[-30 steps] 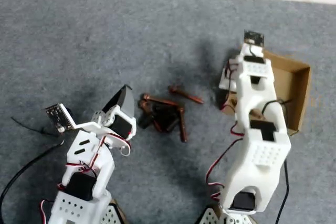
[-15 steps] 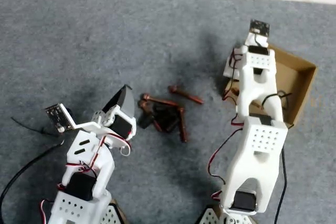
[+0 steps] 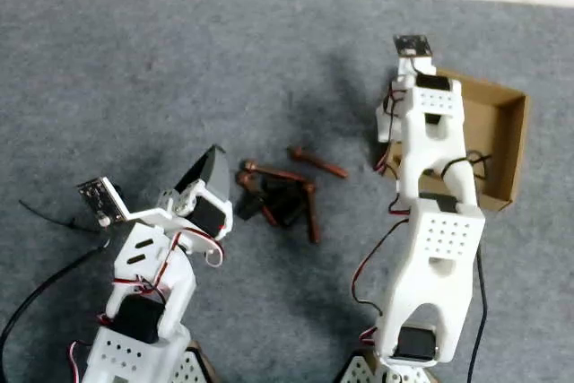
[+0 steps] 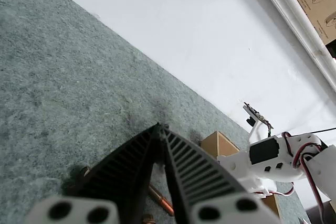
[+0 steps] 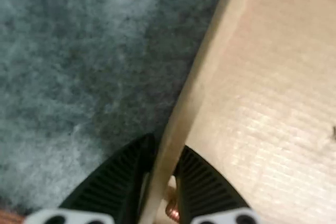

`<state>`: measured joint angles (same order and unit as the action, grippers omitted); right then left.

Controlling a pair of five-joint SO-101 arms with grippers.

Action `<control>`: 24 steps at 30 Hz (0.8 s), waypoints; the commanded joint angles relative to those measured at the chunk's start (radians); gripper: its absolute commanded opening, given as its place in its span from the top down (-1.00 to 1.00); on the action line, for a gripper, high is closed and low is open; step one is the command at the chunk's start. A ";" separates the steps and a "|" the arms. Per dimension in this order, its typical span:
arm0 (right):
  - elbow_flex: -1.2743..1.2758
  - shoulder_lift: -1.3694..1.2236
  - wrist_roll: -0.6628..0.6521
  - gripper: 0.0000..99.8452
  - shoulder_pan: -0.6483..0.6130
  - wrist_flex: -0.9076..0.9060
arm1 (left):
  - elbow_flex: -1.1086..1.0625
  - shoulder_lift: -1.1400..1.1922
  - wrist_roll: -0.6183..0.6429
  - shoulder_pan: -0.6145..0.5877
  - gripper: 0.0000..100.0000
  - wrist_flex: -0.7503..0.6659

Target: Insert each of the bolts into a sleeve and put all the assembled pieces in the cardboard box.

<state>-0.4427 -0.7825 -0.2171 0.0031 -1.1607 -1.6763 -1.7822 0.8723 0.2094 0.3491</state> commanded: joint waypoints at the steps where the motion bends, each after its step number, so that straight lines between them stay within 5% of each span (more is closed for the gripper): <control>1: 0.002 -0.022 -0.025 0.99 -0.022 -0.010 | -0.022 0.001 -0.009 0.013 0.98 0.003; 16: 0.013 -0.024 -0.431 0.99 -0.065 0.042 | -0.022 0.001 -0.009 0.012 0.98 0.003; 24: 0.064 -0.024 -0.445 0.99 -0.074 0.045 | -0.022 0.001 -0.009 0.010 0.98 0.003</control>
<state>-0.4150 -0.7810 -0.6483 -0.0307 -1.1301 -1.6763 -1.7822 0.8723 0.2094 0.3506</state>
